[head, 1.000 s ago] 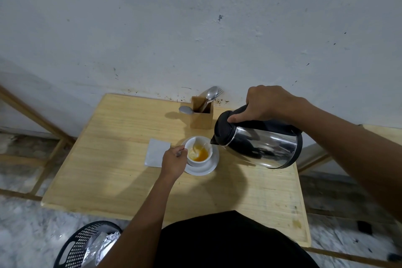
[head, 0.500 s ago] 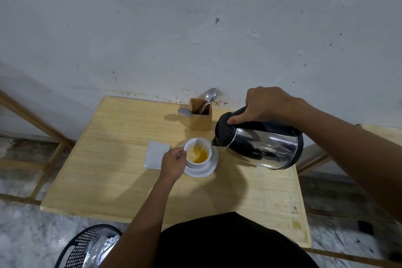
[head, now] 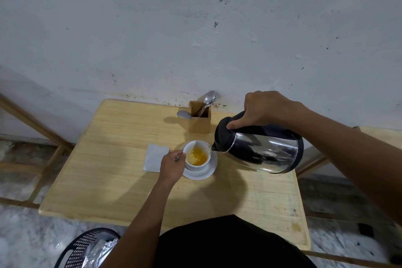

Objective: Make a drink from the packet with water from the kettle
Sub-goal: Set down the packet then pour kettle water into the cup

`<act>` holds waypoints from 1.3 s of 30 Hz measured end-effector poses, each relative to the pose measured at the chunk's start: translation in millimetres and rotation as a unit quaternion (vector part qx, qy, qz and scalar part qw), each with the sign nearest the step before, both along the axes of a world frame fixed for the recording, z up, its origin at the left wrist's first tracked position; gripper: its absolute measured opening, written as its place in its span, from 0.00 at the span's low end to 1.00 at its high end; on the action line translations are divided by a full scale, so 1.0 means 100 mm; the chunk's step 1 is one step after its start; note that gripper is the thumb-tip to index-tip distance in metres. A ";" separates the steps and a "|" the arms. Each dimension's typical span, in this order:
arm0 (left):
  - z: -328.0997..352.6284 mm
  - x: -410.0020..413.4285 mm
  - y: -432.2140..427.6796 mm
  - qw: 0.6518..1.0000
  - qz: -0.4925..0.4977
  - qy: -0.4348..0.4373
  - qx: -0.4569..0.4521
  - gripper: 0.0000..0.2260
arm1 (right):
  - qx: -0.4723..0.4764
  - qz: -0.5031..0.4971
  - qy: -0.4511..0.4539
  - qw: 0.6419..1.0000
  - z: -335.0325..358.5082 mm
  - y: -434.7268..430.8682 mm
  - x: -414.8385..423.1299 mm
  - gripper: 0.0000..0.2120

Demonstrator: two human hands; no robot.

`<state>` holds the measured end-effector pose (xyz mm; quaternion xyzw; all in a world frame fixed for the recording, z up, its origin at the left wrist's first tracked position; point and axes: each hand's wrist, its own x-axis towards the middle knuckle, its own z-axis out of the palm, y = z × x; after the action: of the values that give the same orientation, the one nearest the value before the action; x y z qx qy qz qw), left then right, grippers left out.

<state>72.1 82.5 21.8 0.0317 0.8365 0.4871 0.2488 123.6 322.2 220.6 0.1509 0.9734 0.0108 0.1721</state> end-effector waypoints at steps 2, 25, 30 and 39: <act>0.00 0.00 0.00 1.000 -0.002 0.001 0.002 0.14 | 0.004 0.001 -0.003 1.000 0.00 -0.01 0.00 0.34; 0.01 0.00 0.00 1.000 -0.010 0.006 -0.001 0.14 | -0.003 0.006 -0.007 1.000 0.10 -0.01 -0.04 0.33; 0.00 0.00 0.01 1.000 -0.007 0.007 -0.003 0.13 | -0.001 0.001 -0.010 1.000 0.10 0.00 -0.05 0.33; -0.01 -0.02 0.01 1.000 -0.005 0.000 -0.004 0.14 | -0.009 -0.002 -0.001 1.000 0.07 0.04 -0.06 0.34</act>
<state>70.4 83.3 20.4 0.0345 0.8385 0.4823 0.2514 118.0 326.1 227.6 0.1514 0.9729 0.0022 0.1748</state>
